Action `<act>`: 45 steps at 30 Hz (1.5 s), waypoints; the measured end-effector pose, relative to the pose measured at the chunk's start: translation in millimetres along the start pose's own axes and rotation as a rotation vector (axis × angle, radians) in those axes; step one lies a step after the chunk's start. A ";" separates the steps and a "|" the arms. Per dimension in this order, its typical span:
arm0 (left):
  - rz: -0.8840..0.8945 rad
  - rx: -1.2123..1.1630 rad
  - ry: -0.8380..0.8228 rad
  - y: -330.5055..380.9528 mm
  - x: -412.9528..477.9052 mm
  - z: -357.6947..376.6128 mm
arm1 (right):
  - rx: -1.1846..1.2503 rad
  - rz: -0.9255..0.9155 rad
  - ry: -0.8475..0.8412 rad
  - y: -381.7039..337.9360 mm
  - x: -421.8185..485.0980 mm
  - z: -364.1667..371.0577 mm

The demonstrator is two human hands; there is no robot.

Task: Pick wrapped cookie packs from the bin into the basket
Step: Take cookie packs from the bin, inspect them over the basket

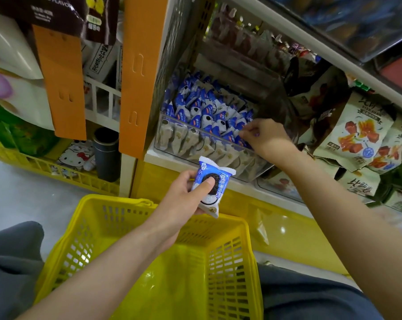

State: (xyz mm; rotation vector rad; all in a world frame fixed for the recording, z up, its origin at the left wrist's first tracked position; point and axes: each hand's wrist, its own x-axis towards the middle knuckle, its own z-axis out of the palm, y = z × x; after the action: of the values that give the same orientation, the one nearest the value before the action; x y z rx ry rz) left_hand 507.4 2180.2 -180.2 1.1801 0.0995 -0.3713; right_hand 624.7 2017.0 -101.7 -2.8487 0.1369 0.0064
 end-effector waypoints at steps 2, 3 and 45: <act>-0.015 0.033 0.026 -3.4 0.5 -0.9 | 0.078 -0.176 0.218 -1.6 -23.8 2.8; -0.020 0.048 0.039 -5.5 1.1 -1.3 | 0.160 -0.281 0.294 -2.2 -38.4 4.5; -0.154 0.205 0.017 -47.3 2.3 -4.6 | 0.871 -0.023 0.063 31.5 -129.9 102.8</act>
State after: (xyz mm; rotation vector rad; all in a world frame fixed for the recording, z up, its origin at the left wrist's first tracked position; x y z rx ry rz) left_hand 494.2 2168.3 -224.4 1.3828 0.1706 -0.5167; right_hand 493.4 2028.5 -206.8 -1.9801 0.0890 -0.1184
